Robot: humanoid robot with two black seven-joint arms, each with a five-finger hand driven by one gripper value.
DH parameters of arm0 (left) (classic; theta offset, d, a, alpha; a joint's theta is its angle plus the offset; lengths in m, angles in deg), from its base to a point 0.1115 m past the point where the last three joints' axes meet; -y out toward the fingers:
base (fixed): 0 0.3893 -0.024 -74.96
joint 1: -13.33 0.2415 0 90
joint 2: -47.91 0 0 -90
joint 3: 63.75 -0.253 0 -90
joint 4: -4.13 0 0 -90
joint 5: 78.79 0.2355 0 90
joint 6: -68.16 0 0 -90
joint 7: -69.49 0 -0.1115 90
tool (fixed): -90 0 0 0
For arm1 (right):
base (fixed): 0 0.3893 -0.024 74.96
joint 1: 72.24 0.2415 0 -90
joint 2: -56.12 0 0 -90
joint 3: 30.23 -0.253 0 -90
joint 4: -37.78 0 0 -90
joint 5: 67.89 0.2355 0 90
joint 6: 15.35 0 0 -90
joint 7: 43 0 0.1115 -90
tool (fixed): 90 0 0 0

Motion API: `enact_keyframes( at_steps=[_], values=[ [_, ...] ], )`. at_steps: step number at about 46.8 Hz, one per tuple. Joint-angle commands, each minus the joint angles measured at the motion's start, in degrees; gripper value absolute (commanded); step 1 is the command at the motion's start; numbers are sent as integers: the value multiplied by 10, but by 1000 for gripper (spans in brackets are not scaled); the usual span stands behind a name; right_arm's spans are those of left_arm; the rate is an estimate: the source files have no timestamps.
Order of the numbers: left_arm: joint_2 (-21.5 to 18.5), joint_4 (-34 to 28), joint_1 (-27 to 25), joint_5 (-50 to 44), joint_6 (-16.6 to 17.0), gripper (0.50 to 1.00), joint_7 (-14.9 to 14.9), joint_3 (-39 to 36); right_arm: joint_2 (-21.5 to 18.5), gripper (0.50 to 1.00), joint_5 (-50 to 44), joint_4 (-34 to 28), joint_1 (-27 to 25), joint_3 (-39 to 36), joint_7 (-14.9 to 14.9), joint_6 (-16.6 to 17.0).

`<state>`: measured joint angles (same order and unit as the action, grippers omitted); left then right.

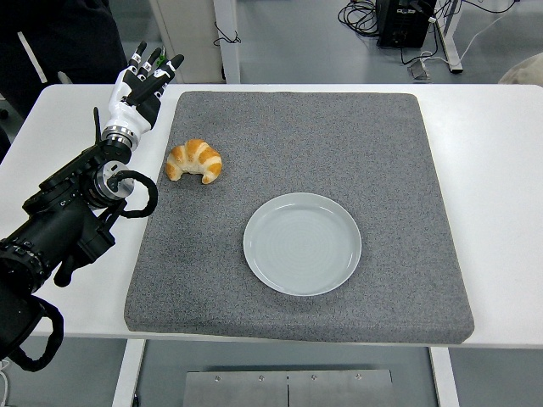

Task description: Place the bread on the plate

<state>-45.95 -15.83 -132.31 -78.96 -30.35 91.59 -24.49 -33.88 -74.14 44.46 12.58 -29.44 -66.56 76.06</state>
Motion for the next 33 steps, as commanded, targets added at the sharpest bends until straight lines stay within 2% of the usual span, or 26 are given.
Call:
enact_keyframes(
  at_steps=[1, 33],
  values=[
    [-1, 0, 0, 0, 0, 969, 0, 0, 0, 1000, 0, 0, 0, 0, 0, 0],
    [1, -1, -5, 6, 1, 969, -4, -8, 0, 1000, 0, 0, 0, 0, 0, 0]
  ],
)
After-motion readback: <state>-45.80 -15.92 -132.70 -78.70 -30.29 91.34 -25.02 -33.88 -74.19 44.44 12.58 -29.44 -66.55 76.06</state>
